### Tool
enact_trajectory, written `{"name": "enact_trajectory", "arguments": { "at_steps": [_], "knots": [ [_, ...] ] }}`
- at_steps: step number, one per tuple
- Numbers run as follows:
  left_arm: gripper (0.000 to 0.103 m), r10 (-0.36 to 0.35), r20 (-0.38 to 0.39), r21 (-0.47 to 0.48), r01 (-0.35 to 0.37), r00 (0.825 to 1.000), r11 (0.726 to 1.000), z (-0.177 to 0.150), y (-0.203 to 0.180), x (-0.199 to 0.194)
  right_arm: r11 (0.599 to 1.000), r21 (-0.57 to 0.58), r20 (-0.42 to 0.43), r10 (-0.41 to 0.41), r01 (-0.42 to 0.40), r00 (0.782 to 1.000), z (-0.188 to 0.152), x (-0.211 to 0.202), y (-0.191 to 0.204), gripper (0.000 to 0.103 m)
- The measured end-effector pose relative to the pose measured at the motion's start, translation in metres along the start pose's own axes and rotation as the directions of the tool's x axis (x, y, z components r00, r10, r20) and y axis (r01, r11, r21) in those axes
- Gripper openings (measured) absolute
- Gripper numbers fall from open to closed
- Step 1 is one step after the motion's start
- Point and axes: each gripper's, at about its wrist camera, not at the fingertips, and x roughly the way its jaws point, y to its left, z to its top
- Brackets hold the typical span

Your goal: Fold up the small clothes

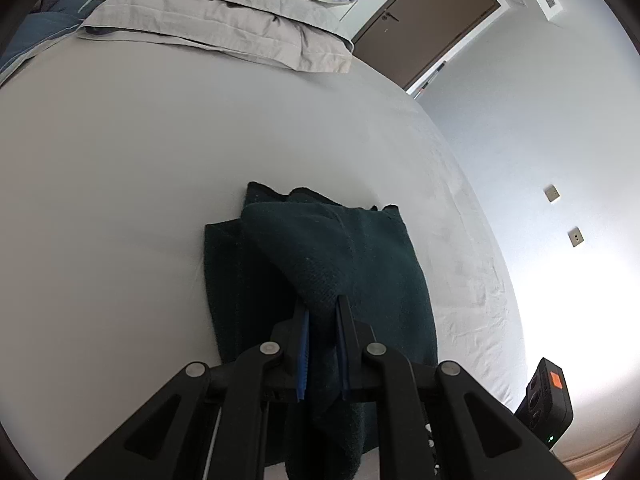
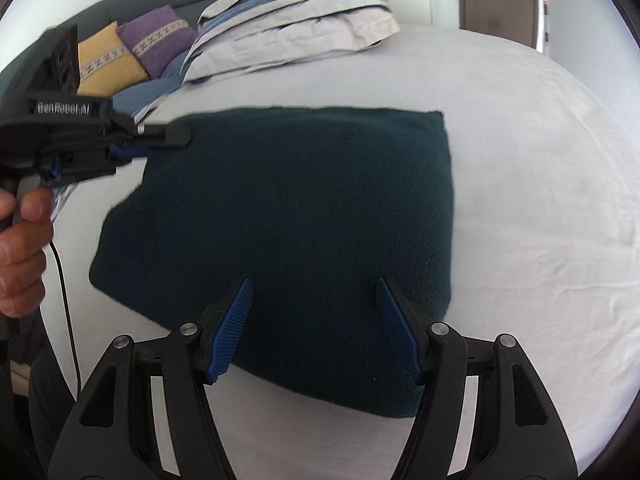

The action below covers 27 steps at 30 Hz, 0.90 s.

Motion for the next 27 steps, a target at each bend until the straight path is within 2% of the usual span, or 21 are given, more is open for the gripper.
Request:
{"name": "enact_trajectory", "arguments": {
  "at_steps": [2,4,8,10,13,15,17,18,20,23,25,27],
  "knots": [
    [0.013,0.004,0.003,-0.026,-0.004,1.000,1.000,-0.003,0.015,0.004,0.998,-0.050,-0.025,-0.028,0.027,0.999,-0.003,0.011,0.014,0.064],
    [0.013,0.043,-0.007,-0.036,-0.044,0.999,0.998,-0.012,0.029,0.014,0.995,-0.088,-0.042,-0.059,0.055,0.997,-0.006,0.018,0.020,0.064],
    [0.013,0.067,-0.005,-0.049,-0.067,0.998,0.997,-0.032,0.045,0.021,0.991,-0.118,-0.069,-0.068,0.060,0.995,-0.014,0.016,0.026,0.068],
    [0.014,0.102,-0.005,-0.016,-0.102,0.995,0.995,-0.041,0.042,0.027,0.993,-0.111,-0.080,-0.050,0.041,0.996,-0.015,0.008,0.022,0.067],
    [0.016,0.118,0.047,0.019,-0.119,0.992,0.993,-0.046,0.030,0.022,0.999,-0.041,-0.060,0.017,-0.020,0.998,-0.004,-0.011,0.008,0.067],
    [0.026,0.094,0.100,0.012,-0.096,0.990,0.995,-0.050,0.026,0.012,1.000,-0.005,-0.009,0.023,-0.023,1.000,0.013,-0.028,-0.004,0.067],
    [0.062,0.030,0.146,-0.006,-0.029,0.989,1.000,-0.053,0.028,0.005,1.000,0.004,0.015,0.026,-0.026,1.000,0.032,-0.037,-0.014,0.067],
    [0.068,-0.004,0.176,-0.012,0.007,0.984,1.000,-0.058,0.030,0.000,1.000,-0.008,0.020,0.020,-0.020,1.000,0.042,-0.039,-0.016,0.067],
    [0.070,-0.063,0.206,0.012,0.062,0.977,0.998,-0.064,0.031,-0.006,0.998,-0.063,0.030,0.019,-0.017,0.999,0.065,-0.038,-0.016,0.067],
    [0.070,-0.103,0.230,0.057,0.092,0.968,0.994,-0.073,0.030,-0.009,0.987,-0.158,0.022,0.029,-0.025,0.999,0.107,-0.020,-0.008,0.067],
    [0.068,-0.108,0.226,0.072,0.094,0.968,0.993,-0.075,0.026,-0.006,0.980,-0.197,0.005,0.041,-0.039,0.999,0.134,-0.006,0.001,0.067],
    [0.064,-0.086,0.205,0.094,0.068,0.975,0.993,-0.076,0.024,0.001,0.969,-0.248,-0.025,0.010,-0.016,1.000,0.161,0.023,0.014,0.067]
  ]
}}
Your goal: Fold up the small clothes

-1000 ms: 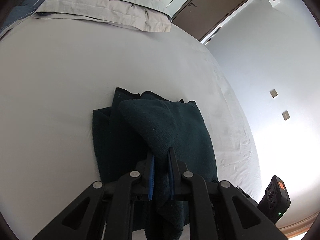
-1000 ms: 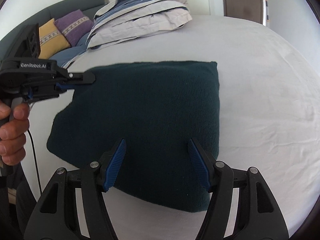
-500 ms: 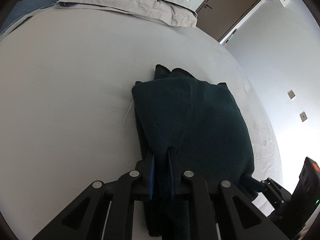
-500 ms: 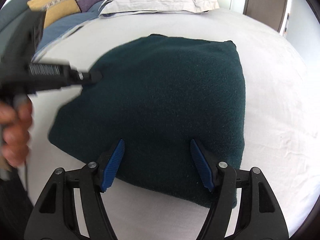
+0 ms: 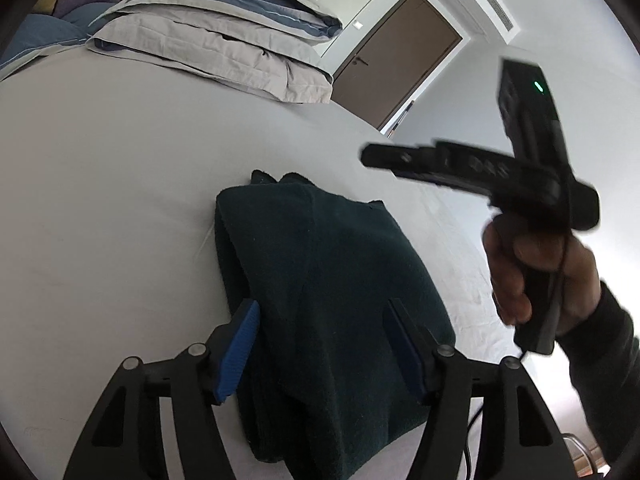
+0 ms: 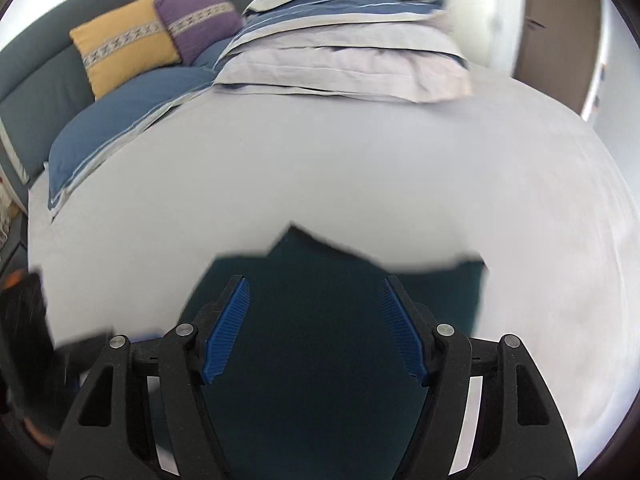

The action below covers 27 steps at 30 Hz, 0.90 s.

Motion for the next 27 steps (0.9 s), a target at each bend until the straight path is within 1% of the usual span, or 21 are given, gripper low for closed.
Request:
{"name": "enact_trajectory", "arguments": {
  "at_steps": [1,2,3,4,5,6,7,8,9,10,11,12,14,17,19,20,21,23,25,26,27],
  "knots": [
    [0.061,0.016,-0.005,0.009,-0.016,1.000,1.000,-0.001,0.001,0.003,1.000,-0.022,-0.025,-0.013,0.012,1.000,0.016,0.016,-0.002,0.067],
    [0.058,0.032,-0.006,0.012,-0.032,0.999,0.999,-0.002,0.003,0.005,0.999,-0.042,-0.060,-0.026,0.024,0.998,0.032,0.039,0.004,0.067],
    [0.057,0.036,-0.009,0.009,-0.036,0.999,0.999,-0.002,0.005,0.007,0.998,-0.060,-0.090,-0.024,0.019,0.996,0.040,0.056,0.007,0.067],
    [0.057,0.028,-0.013,0.006,-0.028,1.000,1.000,-0.002,0.007,0.008,0.997,-0.078,-0.114,-0.020,0.011,0.993,0.063,0.079,0.013,0.067],
    [0.057,0.022,-0.015,0.004,-0.022,1.000,1.000,-0.001,0.007,0.009,0.994,-0.105,-0.149,-0.023,0.007,0.989,0.060,0.093,0.017,0.065],
    [0.057,0.022,-0.013,0.006,-0.022,1.000,1.000,-0.001,0.007,0.010,0.991,-0.131,-0.181,-0.030,0.006,0.983,0.061,0.106,0.022,0.059],
    [0.057,0.025,-0.014,0.011,-0.025,1.000,1.000,0.000,0.007,0.011,0.986,-0.166,-0.220,-0.046,0.009,0.974,0.057,0.120,0.025,0.049],
    [0.057,0.032,-0.016,0.015,-0.032,0.999,0.999,0.000,0.006,0.013,0.980,-0.201,-0.251,-0.057,0.006,0.966,0.052,0.130,0.030,0.028],
    [0.055,0.044,-0.017,0.019,-0.044,0.999,0.999,-0.001,0.005,0.014,0.973,-0.230,-0.240,-0.069,0.012,0.968,0.049,0.130,0.035,0.023],
    [0.055,0.053,-0.015,0.025,-0.052,0.999,0.998,-0.002,0.004,0.014,0.965,-0.262,-0.207,-0.081,0.025,0.975,0.047,0.124,0.041,0.020],
    [0.055,0.062,-0.012,0.034,-0.062,0.998,0.998,-0.002,0.003,0.015,0.959,-0.281,-0.178,-0.091,0.038,0.980,0.046,0.119,0.045,0.013],
    [0.055,0.077,-0.008,0.046,-0.076,0.997,0.996,-0.003,0.000,0.015,0.954,-0.296,-0.144,-0.100,0.054,0.984,0.045,0.114,0.049,0.005],
    [0.055,0.101,0.005,0.072,-0.101,0.995,0.992,-0.004,-0.005,0.016,0.940,-0.328,-0.057,-0.122,0.097,0.991,0.045,0.097,0.057,0.003],
    [0.055,0.131,0.024,0.114,-0.133,0.991,0.984,-0.007,-0.013,0.018,0.927,-0.358,0.015,-0.109,0.107,0.994,0.043,0.074,0.065,0.000],
    [0.055,0.140,0.032,0.124,-0.142,0.990,0.982,-0.009,-0.014,0.017,0.917,-0.380,0.033,-0.116,0.120,0.993,0.039,0.070,0.070,0.000],
    [0.055,0.141,0.031,0.126,-0.144,0.989,0.982,-0.009,-0.014,0.017,0.919,-0.378,0.023,-0.112,0.112,0.993,0.040,0.070,0.070,0.000],
    [0.055,0.141,0.029,0.123,-0.144,0.990,0.982,-0.010,-0.013,0.017,0.926,-0.365,0.005,-0.104,0.099,0.995,0.042,0.073,0.066,0.000],
    [0.055,0.141,0.021,0.114,-0.143,0.990,0.983,-0.009,-0.010,0.018,0.951,-0.302,-0.063,-0.084,0.061,0.995,0.045,0.081,0.055,0.002],
    [0.055,0.144,0.008,0.105,-0.144,0.990,0.984,-0.008,-0.008,0.020,0.968,-0.245,-0.101,-0.083,0.056,0.991,0.052,0.086,0.040,0.014],
    [0.055,0.146,0.003,0.103,-0.146,0.989,0.984,-0.008,-0.007,0.021,0.973,-0.225,-0.099,-0.075,0.051,0.992,0.051,0.087,0.036,0.031],
    [0.055,0.148,-0.001,0.102,-0.147,0.989,0.984,-0.008,-0.007,0.021,0.977,-0.207,-0.093,-0.067,0.047,0.993,0.052,0.087,0.031,0.054]
  ]
}}
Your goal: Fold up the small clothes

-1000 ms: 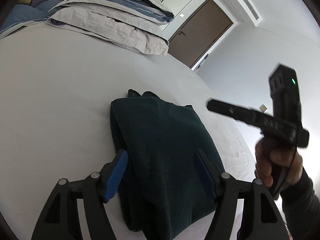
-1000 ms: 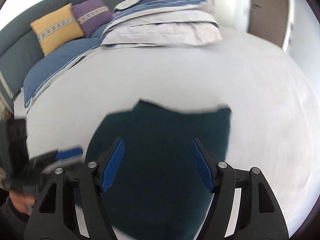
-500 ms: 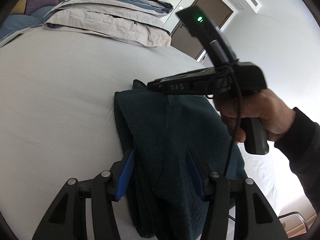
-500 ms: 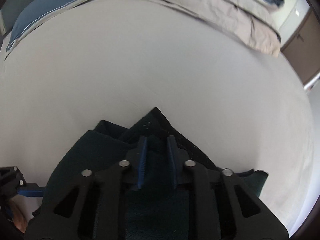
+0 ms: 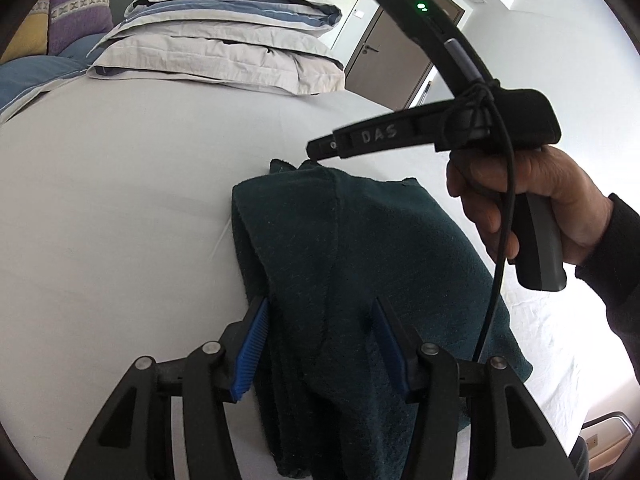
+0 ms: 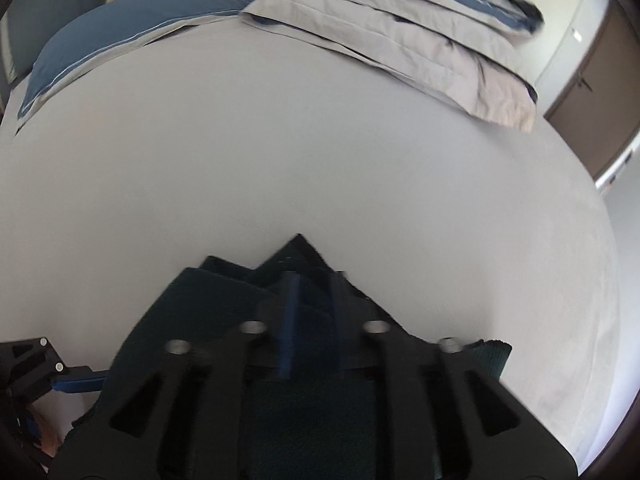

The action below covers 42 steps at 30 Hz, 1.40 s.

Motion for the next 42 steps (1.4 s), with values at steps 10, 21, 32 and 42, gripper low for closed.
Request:
{"name": "enact_trajectory", "arguments": {
  "at_steps": [10,21,32,42],
  "knots": [
    [0.055,0.000,-0.013,0.000,0.000,1.000,1.000,0.001,0.001,0.002,0.994,-0.007,-0.150,0.108,-0.110,0.983,-0.001,0.039,-0.004,0.015],
    [0.055,0.006,-0.012,0.007,-0.006,1.000,1.000,0.002,0.000,0.003,0.997,-0.063,-0.004,0.042,-0.042,0.999,-0.001,-0.006,0.010,0.000],
    [0.055,0.004,-0.017,0.007,-0.004,1.000,1.000,0.001,0.000,0.002,0.984,0.060,-0.186,0.175,-0.167,0.967,-0.001,0.047,-0.036,0.036],
    [0.055,0.008,-0.013,0.014,-0.008,1.000,1.000,0.001,-0.001,0.001,0.990,-0.143,-0.044,0.011,-0.017,0.999,-0.006,0.007,-0.006,0.000]
  ]
}}
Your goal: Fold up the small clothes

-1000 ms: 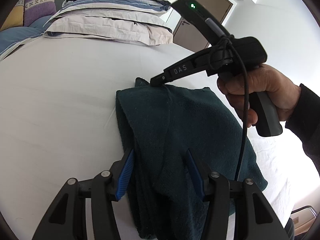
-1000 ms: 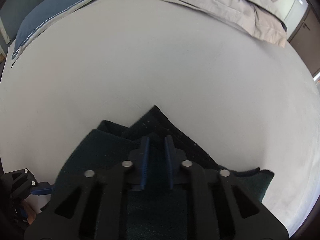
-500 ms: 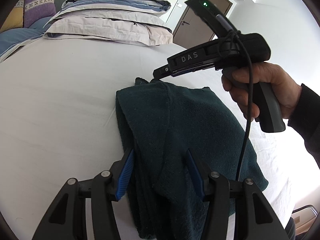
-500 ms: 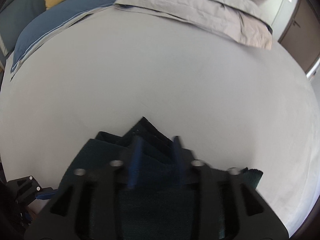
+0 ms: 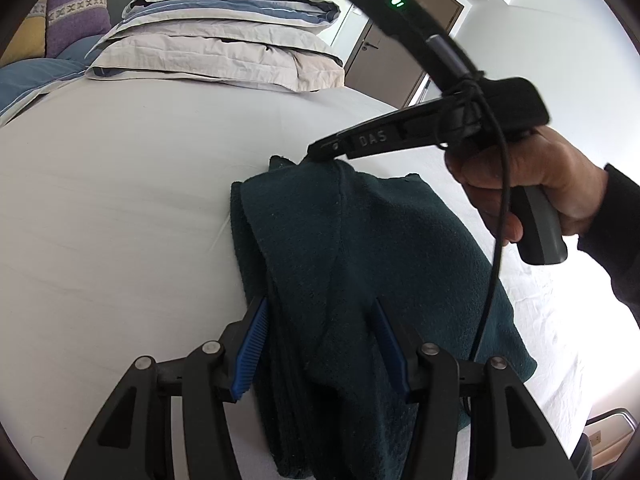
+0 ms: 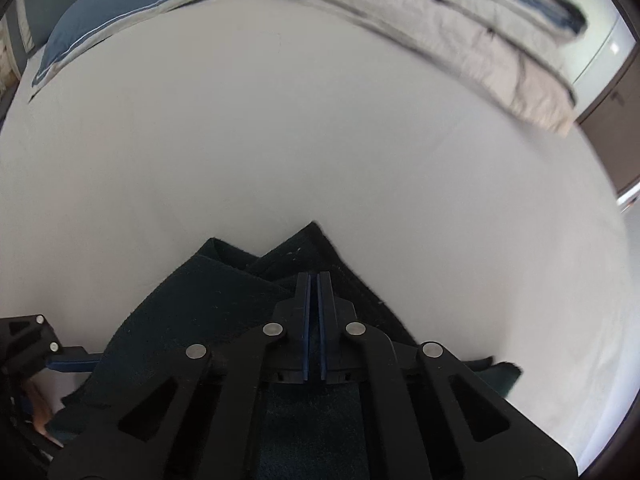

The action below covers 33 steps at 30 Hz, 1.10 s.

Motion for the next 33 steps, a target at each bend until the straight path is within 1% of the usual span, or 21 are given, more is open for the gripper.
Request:
{"name": "enact_trajectory", "arguments": {
  "at_steps": [2,3,7,9,11,13,14,15,17,19,20,21,22,23,24,26,28,29,31,32,33],
  "knots": [
    [0.055,0.003,0.001,0.003,-0.003,1.000,1.000,-0.001,-0.001,0.000,0.999,0.000,0.040,-0.034,0.034,0.999,-0.003,-0.011,0.003,0.000],
    [0.055,0.004,0.003,0.005,-0.004,1.000,1.000,-0.001,-0.001,-0.001,0.999,0.003,0.056,-0.037,0.037,0.998,-0.003,-0.015,0.004,0.000],
    [0.055,0.007,0.006,0.011,-0.007,1.000,1.000,-0.002,-0.001,-0.002,1.000,0.025,0.105,-0.015,0.012,0.994,-0.003,-0.033,0.007,0.000],
    [0.055,0.007,0.006,0.015,-0.008,1.000,1.000,-0.002,-0.002,-0.001,0.999,0.031,0.101,0.003,-0.006,0.995,-0.002,-0.037,0.012,0.000],
    [0.055,0.009,0.006,0.016,-0.009,1.000,1.000,-0.002,-0.002,-0.002,0.999,0.029,0.097,-0.021,0.019,0.995,0.004,-0.040,0.007,0.000],
    [0.055,0.010,0.003,0.011,-0.010,1.000,1.000,-0.001,-0.001,-0.001,0.997,0.070,0.098,-0.042,0.035,0.994,-0.001,-0.041,0.000,0.000],
    [0.058,0.012,0.002,0.009,-0.012,1.000,1.000,-0.001,0.000,0.000,0.995,0.094,0.089,-0.041,0.033,0.995,-0.004,-0.037,-0.004,0.000],
    [0.059,0.015,0.001,0.007,-0.015,1.000,1.000,0.000,0.000,0.000,0.993,0.113,0.069,-0.036,0.028,0.997,-0.007,-0.031,-0.011,0.000],
    [0.061,0.018,-0.001,0.005,-0.018,1.000,1.000,0.000,0.000,0.001,0.989,0.151,-0.014,0.003,-0.001,1.000,-0.016,-0.013,-0.029,0.000],
    [0.061,0.017,-0.001,0.003,-0.017,1.000,1.000,0.001,0.000,0.002,0.977,0.209,-0.018,0.033,-0.029,0.999,-0.020,-0.008,-0.040,0.000],
    [0.061,0.017,-0.001,0.004,-0.017,1.000,1.000,0.001,0.000,0.002,0.967,0.245,0.004,0.066,-0.065,0.998,-0.021,-0.011,-0.046,0.006],
    [0.061,0.016,-0.001,0.005,-0.016,1.000,1.000,0.000,-0.001,0.001,0.961,0.259,0.026,0.090,-0.093,0.996,-0.020,-0.013,-0.049,0.023],
    [0.061,0.016,-0.001,0.006,-0.016,1.000,1.000,0.000,-0.001,0.001,0.958,0.266,0.037,0.100,-0.107,0.994,-0.019,-0.013,-0.051,0.036],
    [0.061,0.017,-0.001,0.009,-0.017,1.000,1.000,0.000,-0.002,0.002,0.955,0.270,0.052,0.116,-0.126,0.992,-0.017,-0.014,-0.053,0.059],
    [0.061,0.016,-0.002,0.009,-0.016,1.000,1.000,0.000,-0.002,0.002,0.954,0.264,0.054,0.135,-0.145,0.989,-0.014,-0.012,-0.053,0.062],
    [0.061,0.014,-0.002,0.007,-0.014,1.000,1.000,0.000,-0.002,0.002,0.961,0.232,0.009,0.155,-0.153,0.988,-0.003,-0.002,-0.053,0.060],
    [0.061,0.013,-0.003,0.007,-0.013,1.000,1.000,0.000,-0.002,0.002,0.963,0.200,-0.064,0.196,-0.180,0.979,0.005,0.014,-0.049,0.048],
    [0.061,0.012,-0.003,0.007,-0.012,1.000,1.000,0.000,-0.002,0.002,0.970,0.170,-0.127,0.199,-0.177,0.972,0.008,0.025,-0.047,0.036],
    [0.061,0.011,-0.005,0.007,-0.011,1.000,1.000,0.000,-0.002,0.002,0.972,0.148,-0.166,0.209,-0.185,0.964,0.011,0.035,-0.044,0.034],
    [0.061,0.010,-0.005,0.006,-0.010,1.000,1.000,0.000,-0.002,0.002,0.968,0.151,-0.175,0.224,-0.199,0.959,0.013,0.038,-0.044,0.030],
    [0.061,0.009,-0.005,0.006,-0.009,1.000,1.000,-0.001,-0.002,0.002,0.966,0.148,-0.176,0.239,-0.214,0.955,0.015,0.037,-0.043,0.021]
  ]
}}
